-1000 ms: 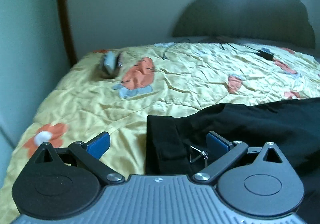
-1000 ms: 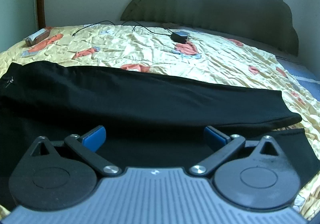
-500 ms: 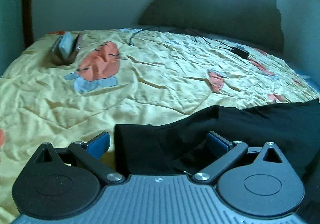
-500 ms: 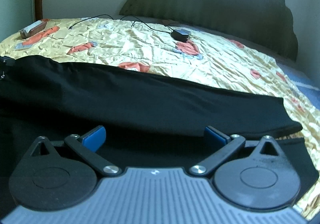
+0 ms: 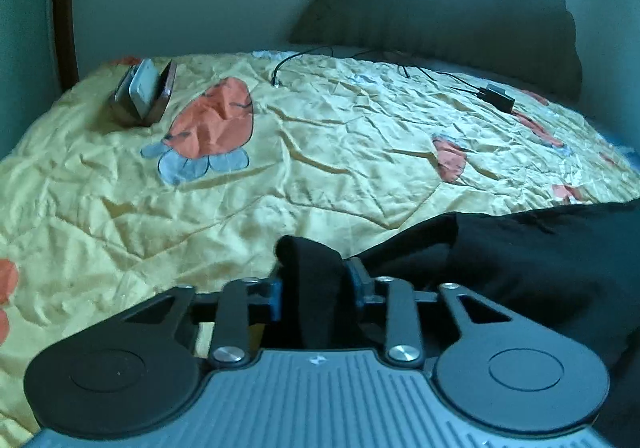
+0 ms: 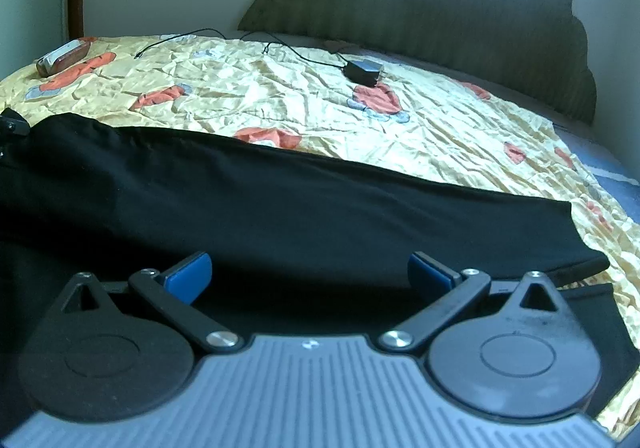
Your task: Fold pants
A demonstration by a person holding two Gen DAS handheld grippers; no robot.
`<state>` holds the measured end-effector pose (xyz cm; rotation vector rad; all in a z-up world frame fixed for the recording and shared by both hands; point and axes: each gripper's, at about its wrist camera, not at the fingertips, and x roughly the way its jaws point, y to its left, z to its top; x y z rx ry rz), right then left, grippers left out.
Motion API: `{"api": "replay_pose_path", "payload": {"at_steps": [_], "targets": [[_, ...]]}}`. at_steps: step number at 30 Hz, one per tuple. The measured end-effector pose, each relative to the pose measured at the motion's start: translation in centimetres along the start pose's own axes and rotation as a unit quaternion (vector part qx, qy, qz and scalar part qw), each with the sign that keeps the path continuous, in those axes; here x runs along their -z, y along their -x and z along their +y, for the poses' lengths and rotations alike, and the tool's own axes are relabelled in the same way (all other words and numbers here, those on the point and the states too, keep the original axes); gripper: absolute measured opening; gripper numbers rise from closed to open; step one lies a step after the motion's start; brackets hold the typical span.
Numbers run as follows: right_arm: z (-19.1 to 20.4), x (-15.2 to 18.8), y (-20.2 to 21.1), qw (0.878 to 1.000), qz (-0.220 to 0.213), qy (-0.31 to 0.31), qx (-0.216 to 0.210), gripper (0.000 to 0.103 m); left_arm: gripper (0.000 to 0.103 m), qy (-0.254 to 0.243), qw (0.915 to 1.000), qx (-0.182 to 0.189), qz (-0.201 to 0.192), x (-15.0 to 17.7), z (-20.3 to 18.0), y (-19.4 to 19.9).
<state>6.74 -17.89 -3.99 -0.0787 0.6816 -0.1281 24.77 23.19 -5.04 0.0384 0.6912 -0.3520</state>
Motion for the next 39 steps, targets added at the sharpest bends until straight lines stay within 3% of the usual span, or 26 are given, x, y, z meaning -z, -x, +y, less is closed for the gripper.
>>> {"api": "replay_pose_path", "payload": {"at_steps": [6,14,22,26,31,33,37,39], "targets": [[0.0,-0.4,-0.4,0.999,-0.013,0.026,0.015,0.103,0.013,-0.045,0.9974,-0.041,-0.039,-0.3,-2.8,2.6],[0.1,-2.6,-1.7,0.989,-0.064,0.131,-0.004,0.103,0.013,-0.014,0.9953,-0.011,-0.095,-0.6,-3.9,7.2],[3.0,-4.8,-3.5,0.945,-0.115,0.302,-0.05,0.103,0.013,-0.005,0.9875,0.03,-0.155,0.3,-5.6,11.7],[4.5,-5.2,-5.4,0.911,-0.113,0.389,-0.081,0.102,0.013,-0.008,0.9851,0.044,-0.166,0.6,-6.5,12.6],[5.4,-5.6,-7.6,0.875,-0.098,0.455,-0.134,0.091,0.014,0.02,0.9805,0.065,-0.184,0.8,-6.4,13.8],[5.5,-6.2,-8.7,0.869,-0.087,0.463,-0.149,0.083,0.013,0.022,0.9787,0.066,-0.193,1.2,-6.7,14.3],[4.9,-8.5,-10.6,0.877,-0.048,0.428,-0.215,0.071,0.013,-0.007,0.9758,0.066,-0.209,1.8,-8.3,15.7],[4.7,-9.6,-11.7,0.878,-0.032,0.416,-0.236,0.071,0.013,-0.022,0.9731,0.071,-0.218,2.1,-9.3,16.5]]}}
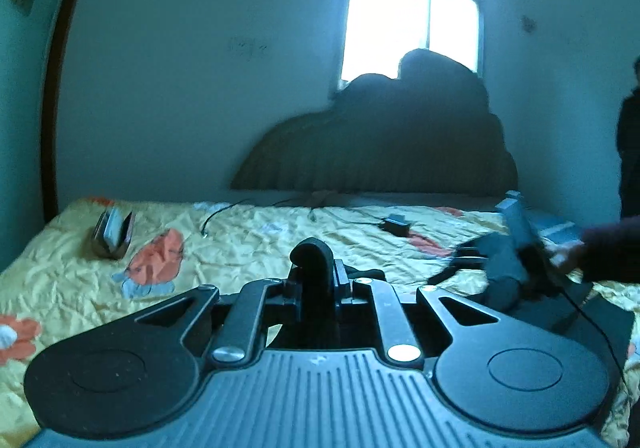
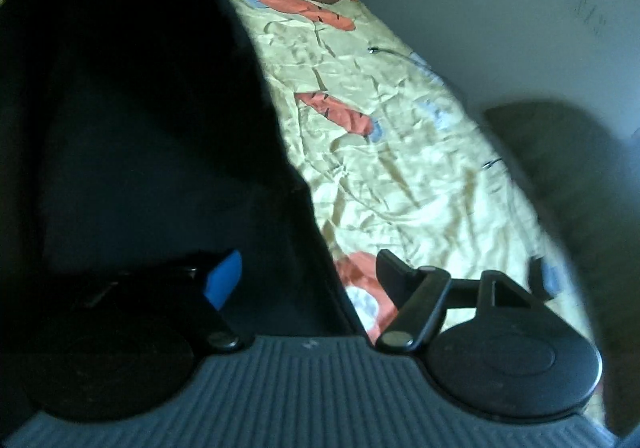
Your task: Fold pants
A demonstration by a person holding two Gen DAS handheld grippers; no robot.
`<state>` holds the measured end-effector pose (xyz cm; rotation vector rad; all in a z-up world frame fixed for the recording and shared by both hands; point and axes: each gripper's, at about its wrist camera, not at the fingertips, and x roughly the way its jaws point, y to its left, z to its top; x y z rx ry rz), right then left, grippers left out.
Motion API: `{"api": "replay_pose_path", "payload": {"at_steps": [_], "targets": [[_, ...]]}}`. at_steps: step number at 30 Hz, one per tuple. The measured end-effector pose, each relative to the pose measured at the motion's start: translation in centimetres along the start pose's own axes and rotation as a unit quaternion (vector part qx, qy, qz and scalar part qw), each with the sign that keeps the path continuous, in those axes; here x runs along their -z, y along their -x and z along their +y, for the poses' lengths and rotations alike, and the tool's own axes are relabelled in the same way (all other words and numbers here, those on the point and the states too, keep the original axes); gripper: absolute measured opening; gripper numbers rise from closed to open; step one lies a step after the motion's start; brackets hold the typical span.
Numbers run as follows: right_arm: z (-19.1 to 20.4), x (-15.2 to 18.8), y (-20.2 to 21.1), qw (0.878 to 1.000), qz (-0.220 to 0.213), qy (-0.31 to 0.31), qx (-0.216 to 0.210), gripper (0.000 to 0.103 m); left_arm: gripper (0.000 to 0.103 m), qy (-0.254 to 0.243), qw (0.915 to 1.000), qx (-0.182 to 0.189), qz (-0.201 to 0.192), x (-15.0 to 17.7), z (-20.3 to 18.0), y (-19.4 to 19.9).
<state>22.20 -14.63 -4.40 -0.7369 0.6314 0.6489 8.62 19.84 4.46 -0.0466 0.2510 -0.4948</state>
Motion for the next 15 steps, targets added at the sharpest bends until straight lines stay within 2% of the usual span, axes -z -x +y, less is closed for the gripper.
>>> {"api": "replay_pose_path", "payload": {"at_steps": [5,7,9,11,13,15], "targets": [[-2.7,-0.3,-2.1,0.996,0.027,-0.031,-0.078,0.071,0.013,-0.012,0.9998,0.017,-0.009,-0.5,-1.6,1.2],[-3.3,-0.2,-2.7,0.994,0.036,-0.042,-0.094,0.078,0.013,-0.014,0.9996,0.018,-0.014,-0.6,-1.9,1.7],[-3.5,0.1,-2.5,0.993,0.033,-0.047,-0.1,0.077,0.013,-0.011,0.9996,0.023,-0.016,-0.6,-2.2,2.1],[-3.7,0.3,-2.5,0.989,0.044,-0.062,-0.126,0.067,0.013,-0.007,0.9996,0.022,-0.016,-0.7,-2.3,2.2],[-3.7,0.6,-2.1,0.984,0.043,-0.088,-0.149,0.032,0.013,-0.004,0.9997,0.018,-0.015,-0.6,-2.4,2.4],[-2.6,0.8,-1.0,0.989,0.045,-0.071,-0.12,0.018,0.013,0.001,0.9997,0.016,-0.018,-0.6,-2.4,3.0]]}}
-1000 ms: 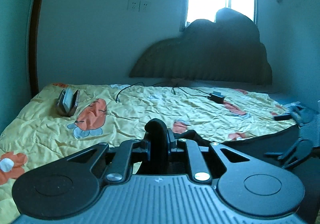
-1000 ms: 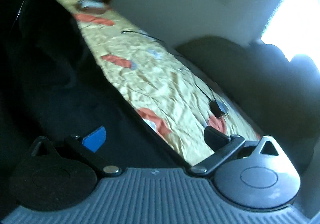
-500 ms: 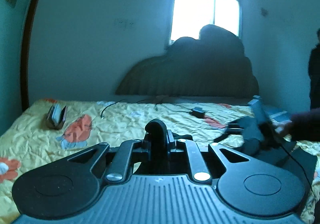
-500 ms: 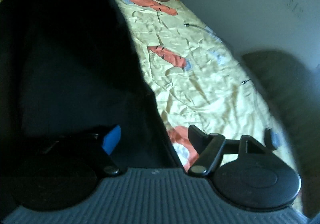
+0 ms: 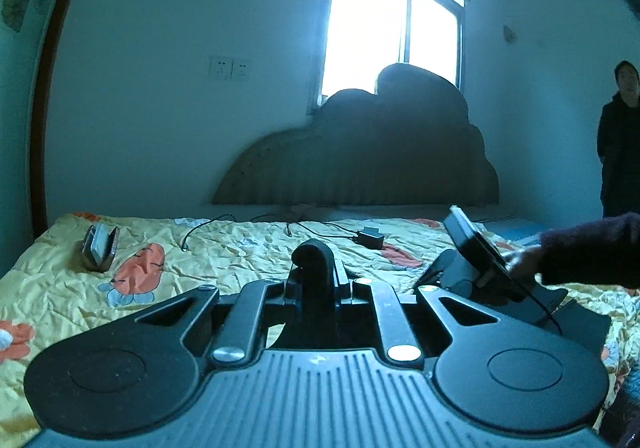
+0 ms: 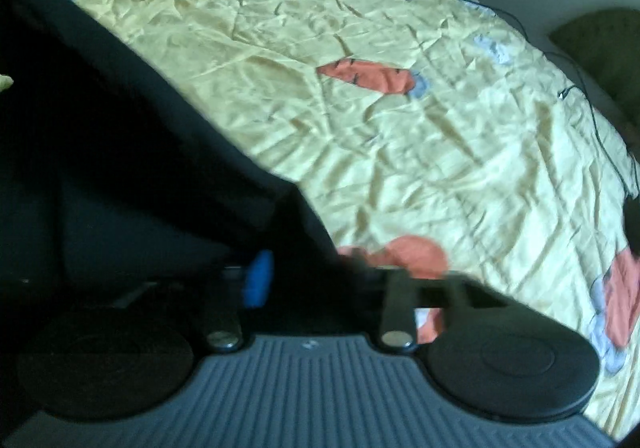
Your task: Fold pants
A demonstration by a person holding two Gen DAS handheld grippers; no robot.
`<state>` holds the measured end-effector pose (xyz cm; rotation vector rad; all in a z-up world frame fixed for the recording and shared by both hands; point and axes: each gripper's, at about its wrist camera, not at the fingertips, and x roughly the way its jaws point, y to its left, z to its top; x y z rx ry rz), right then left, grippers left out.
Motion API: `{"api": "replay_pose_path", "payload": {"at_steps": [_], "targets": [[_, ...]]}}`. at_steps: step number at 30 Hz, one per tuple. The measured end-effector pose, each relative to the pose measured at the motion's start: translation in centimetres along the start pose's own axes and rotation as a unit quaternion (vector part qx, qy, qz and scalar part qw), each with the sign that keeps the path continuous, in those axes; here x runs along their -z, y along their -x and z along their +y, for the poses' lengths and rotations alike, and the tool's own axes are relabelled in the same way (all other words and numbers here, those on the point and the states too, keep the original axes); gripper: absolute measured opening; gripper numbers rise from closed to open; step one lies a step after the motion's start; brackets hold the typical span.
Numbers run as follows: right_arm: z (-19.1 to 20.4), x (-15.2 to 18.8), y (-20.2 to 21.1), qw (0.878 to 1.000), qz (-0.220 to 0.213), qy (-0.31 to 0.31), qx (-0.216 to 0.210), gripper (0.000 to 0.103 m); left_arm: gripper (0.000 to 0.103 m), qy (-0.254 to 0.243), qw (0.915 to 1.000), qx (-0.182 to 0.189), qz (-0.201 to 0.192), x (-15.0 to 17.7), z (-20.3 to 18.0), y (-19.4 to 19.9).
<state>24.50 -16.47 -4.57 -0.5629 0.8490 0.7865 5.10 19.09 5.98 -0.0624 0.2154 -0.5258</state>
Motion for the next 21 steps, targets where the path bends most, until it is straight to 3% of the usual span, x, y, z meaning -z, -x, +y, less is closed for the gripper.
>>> {"api": "replay_pose_path", "payload": {"at_steps": [1,6,11,17,21], "targets": [[0.5,0.0,0.3,1.0,0.001,0.012,0.019,0.006,0.013,0.001,1.0,-0.002,-0.004,0.0,-0.1,0.3],[5.0,1.7,3.6,0.993,-0.021,0.056,0.105,0.005,0.013,0.017,0.9995,-0.005,-0.027,-0.2,-0.1,2.8],[11.1,3.7,8.1,0.972,-0.052,0.078,0.217,0.004,0.013,0.038,0.9987,-0.015,-0.03,0.3,0.5,4.3],[17.2,6.9,12.4,0.974,-0.062,0.022,0.218,0.004,0.012,0.073,0.9968,-0.026,-0.016,2.3,1.9,6.7],[21.3,8.9,13.5,0.975,-0.06,0.017,0.214,0.004,0.012,0.086,0.9959,-0.028,0.004,4.4,2.3,8.8]]}}
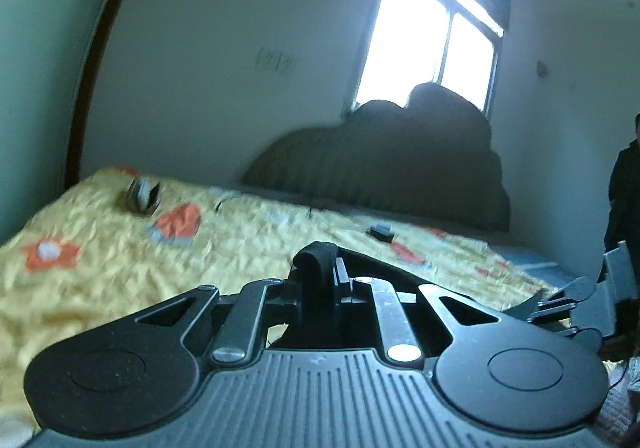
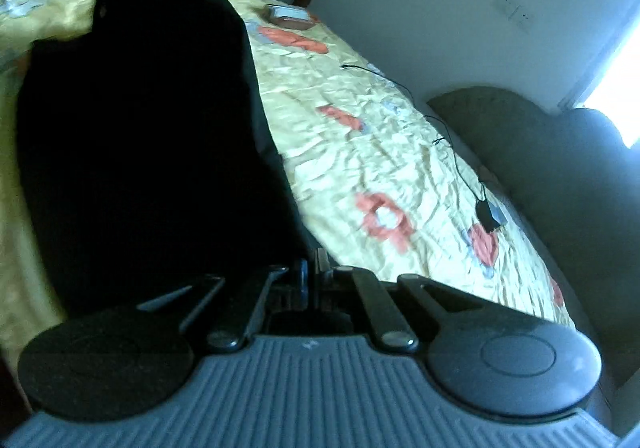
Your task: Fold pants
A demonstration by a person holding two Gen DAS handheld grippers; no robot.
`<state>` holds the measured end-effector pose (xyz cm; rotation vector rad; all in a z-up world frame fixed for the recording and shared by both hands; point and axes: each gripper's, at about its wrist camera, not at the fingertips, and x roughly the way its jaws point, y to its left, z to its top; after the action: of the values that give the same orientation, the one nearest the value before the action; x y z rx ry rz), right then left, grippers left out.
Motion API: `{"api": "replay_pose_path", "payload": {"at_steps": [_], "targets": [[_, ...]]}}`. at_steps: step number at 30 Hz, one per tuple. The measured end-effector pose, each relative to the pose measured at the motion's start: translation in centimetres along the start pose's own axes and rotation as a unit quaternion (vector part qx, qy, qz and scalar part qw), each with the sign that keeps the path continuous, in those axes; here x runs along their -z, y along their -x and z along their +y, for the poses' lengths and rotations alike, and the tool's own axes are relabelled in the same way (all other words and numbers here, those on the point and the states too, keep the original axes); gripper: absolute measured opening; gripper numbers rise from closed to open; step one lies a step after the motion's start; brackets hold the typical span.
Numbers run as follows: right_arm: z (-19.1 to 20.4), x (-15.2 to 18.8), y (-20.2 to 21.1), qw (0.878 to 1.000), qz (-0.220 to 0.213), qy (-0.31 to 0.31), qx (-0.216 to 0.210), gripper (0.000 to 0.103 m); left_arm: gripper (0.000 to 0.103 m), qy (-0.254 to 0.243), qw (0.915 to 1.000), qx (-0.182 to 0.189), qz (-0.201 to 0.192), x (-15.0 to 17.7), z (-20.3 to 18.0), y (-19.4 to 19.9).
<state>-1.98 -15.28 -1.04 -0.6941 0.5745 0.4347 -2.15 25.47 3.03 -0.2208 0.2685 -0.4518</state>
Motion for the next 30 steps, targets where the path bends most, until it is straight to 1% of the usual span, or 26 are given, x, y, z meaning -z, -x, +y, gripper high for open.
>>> {"api": "replay_pose_path", "payload": {"at_steps": [3,5,8,10,11,12,13,14,15,16,17,19,20,21,22,23,25,26,28,29,30], "targets": [[1.7,1.3,0.8,1.0,0.011,-0.019,-0.022,0.004,0.012,0.01,0.9997,-0.01,0.021,1.8,0.5,1.3],[3.3,2.1,1.0,1.0,0.015,-0.002,-0.015,0.004,0.012,0.01,0.999,-0.019,0.038,3.0,0.8,1.6],[4.4,3.0,0.9,0.999,0.022,-0.019,-0.027,0.004,0.012,0.011,0.9973,-0.035,0.064,4.6,1.3,1.7],[5.2,3.7,1.0,1.0,0.019,-0.011,-0.023,0.005,0.012,0.017,0.9968,-0.034,0.071,5.4,1.6,1.8],[5.5,4.1,1.3,1.0,0.016,-0.016,-0.021,0.005,0.012,0.02,0.9966,-0.034,0.072,5.7,1.6,2.0],[5.4,4.3,1.6,0.999,0.015,-0.029,-0.027,0.009,0.012,0.026,0.9966,-0.032,0.071,6.0,1.7,2.1],[5.0,4.5,1.7,0.998,0.019,-0.047,-0.037,0.009,0.012,0.031,0.9966,-0.031,0.07,6.2,1.8,2.1],[4.7,5.0,2.3,0.997,0.015,-0.072,-0.038,0.01,0.012,0.036,0.9965,-0.032,0.068,6.4,2.0,2.0],[4.0,5.4,2.8,0.994,0.008,-0.105,-0.041,0.02,0.012,0.041,0.9963,-0.032,0.068,6.5,2.1,2.0],[3.7,5.9,3.4,0.99,0.001,-0.134,-0.044,0.036,0.012,0.049,0.9961,-0.032,0.067,6.6,2.2,2.2],[2.8,6.7,4.3,0.984,-0.011,-0.17,-0.043,0.041,0.012,0.053,0.9959,-0.031,0.067,6.7,2.3,2.3],[1.0,8.4,5.5,0.97,-0.028,-0.24,-0.033,0.041,0.012,0.062,0.9953,-0.032,0.067,6.7,2.4,2.3],[0.0,9.4,6.2,0.96,-0.032,-0.276,-0.018,0.041,0.012,0.066,0.9951,-0.032,0.067,6.7,2.4,2.3],[-1.1,10.2,6.4,0.947,-0.038,-0.318,0.007,0.041,0.012,0.069,0.9949,-0.032,0.067,6.7,2.3,2.4],[-2.5,11.6,6.9,0.929,-0.041,-0.366,0.033,0.041,0.012,0.07,0.9947,-0.033,0.067,6.7,2.2,2.4],[-4.4,13.5,7.4,0.905,-0.041,-0.42,0.057,0.041,0.012,0.071,0.9945,-0.035,0.068,6.6,2.2,2.3],[-8.6,18.0,8.1,0.843,-0.048,-0.528,0.09,0.042,0.012,0.075,0.9938,-0.037,0.072,6.5,2.2,2.2],[-10.6,20.2,8.3,0.81,-0.055,-0.576,0.097,0.043,0.012,0.078,0.9934,-0.038,0.074,6.5,2.2,2.2],[-14.1,24.5,7.9,0.751,-0.061,-0.652,0.091,0.044,0.012,0.084,0.9925,-0.041,0.078,6.3,2.2,2.1],[-15.4,26.2,7.7,0.726,-0.068,-0.677,0.095,0.044,0.012,0.087,0.9922,-0.043,0.079,6.3,2.3,2.0],[-16.6,27.7,7.2,0.71,-0.072,-0.695,0.087,0.044,0.012,0.09,0.9918,-0.045,0.079,6.3,2.3,2.0]]}}
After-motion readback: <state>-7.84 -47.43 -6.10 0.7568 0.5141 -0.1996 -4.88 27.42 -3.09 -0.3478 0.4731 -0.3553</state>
